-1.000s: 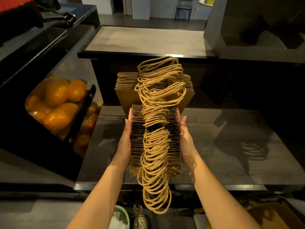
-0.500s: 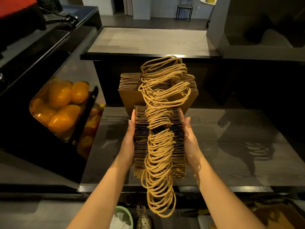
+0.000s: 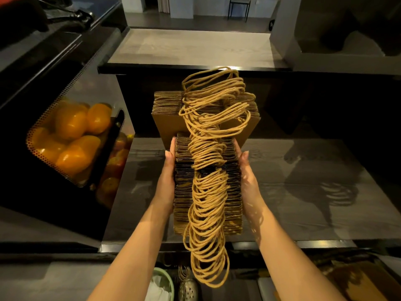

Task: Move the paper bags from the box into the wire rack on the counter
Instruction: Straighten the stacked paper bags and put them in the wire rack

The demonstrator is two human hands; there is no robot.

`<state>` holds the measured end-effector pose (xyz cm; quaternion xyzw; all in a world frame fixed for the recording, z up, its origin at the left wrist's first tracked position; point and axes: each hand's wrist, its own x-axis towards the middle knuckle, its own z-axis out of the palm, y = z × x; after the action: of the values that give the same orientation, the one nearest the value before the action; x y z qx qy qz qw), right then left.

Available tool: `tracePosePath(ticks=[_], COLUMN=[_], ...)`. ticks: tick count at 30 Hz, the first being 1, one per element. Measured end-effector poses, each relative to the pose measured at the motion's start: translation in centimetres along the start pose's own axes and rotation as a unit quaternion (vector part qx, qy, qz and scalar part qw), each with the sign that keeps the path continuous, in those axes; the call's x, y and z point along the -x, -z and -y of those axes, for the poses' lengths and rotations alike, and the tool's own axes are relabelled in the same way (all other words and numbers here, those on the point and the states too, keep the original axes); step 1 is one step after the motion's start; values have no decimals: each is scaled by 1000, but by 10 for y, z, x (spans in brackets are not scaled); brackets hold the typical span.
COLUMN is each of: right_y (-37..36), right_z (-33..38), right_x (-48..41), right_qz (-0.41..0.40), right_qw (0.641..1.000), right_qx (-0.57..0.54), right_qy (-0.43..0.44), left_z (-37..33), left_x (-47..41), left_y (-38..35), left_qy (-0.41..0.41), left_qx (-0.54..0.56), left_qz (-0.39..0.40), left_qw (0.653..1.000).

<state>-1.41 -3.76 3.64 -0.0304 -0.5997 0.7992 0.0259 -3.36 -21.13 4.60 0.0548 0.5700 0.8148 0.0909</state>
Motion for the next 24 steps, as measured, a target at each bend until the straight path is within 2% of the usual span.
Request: tracePosePath(ticks=[7, 19, 24], right_y=[-2, -1, -1], right_z=[3, 2, 0], right_x=[1, 0, 1], right_qz=[10, 15, 32], right_qw=[1000, 1000, 999], right_qx=[29, -5, -16], right_qy=[0, -5, -16], left_z=[-3, 3, 2], left_x=[2, -2, -4], left_y=[1, 1, 1], left_qy=[2, -3, -6], left_qx=[-18, -47, -18], left_qz=[21, -1, 11], left_qw=[1000, 999, 1000])
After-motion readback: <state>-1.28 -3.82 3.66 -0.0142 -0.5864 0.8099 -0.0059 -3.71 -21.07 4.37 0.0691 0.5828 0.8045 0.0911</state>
